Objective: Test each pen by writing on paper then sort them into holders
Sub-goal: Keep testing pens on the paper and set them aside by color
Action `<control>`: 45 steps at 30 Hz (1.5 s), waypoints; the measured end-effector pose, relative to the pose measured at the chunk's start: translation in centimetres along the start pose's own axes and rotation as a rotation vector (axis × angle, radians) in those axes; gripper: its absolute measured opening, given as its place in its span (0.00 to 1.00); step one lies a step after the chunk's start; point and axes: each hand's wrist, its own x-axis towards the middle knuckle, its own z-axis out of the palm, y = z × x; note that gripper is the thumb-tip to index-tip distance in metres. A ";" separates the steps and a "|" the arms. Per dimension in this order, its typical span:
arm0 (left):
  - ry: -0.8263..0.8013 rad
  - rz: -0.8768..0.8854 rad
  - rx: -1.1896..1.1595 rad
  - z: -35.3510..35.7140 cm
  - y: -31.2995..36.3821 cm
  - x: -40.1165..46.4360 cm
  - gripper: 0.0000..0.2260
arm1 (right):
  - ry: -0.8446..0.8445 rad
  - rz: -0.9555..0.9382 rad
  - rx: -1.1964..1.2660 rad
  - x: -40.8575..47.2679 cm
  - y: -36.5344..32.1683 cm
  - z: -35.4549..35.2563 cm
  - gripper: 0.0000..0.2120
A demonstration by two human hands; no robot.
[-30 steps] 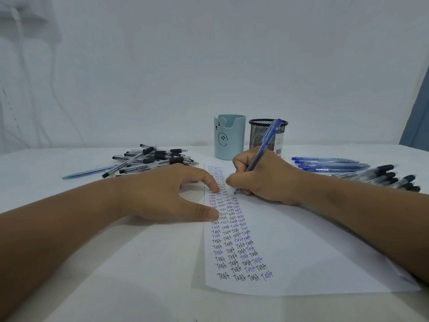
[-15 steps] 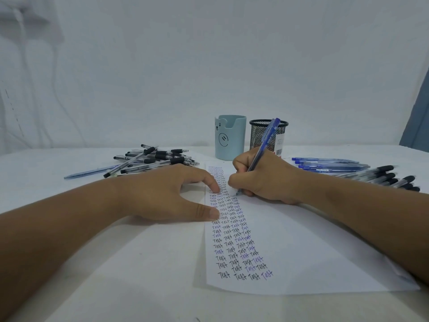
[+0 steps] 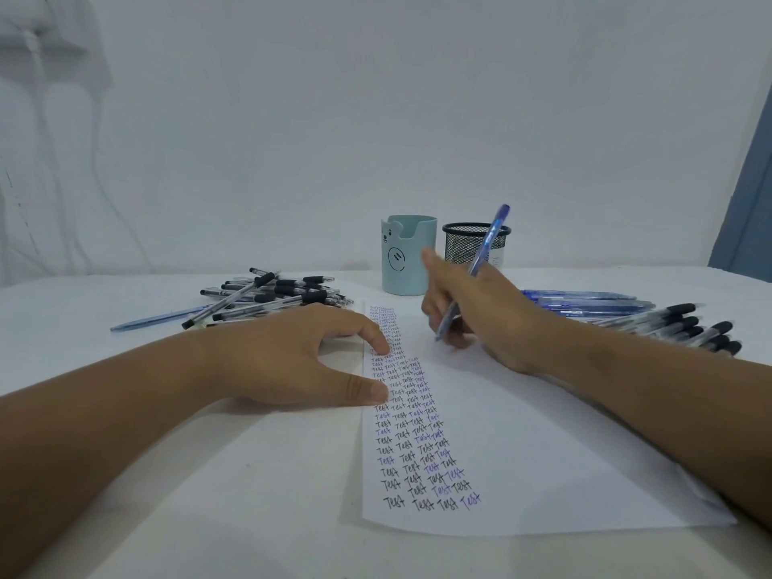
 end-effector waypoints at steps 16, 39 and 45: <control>0.004 -0.094 -0.044 0.3 0.0 -0.3 0.30 | 0.039 -0.326 -0.801 -0.1 0.4 -3.6 0.13; 0.201 0.073 -0.027 1.1 -0.8 0.2 0.23 | 0.131 0.233 -1.219 0.5 3.0 -15.1 0.21; 0.319 0.068 -0.079 0.1 -0.4 0.0 0.17 | 0.141 0.170 -1.165 0.8 2.5 -14.2 0.20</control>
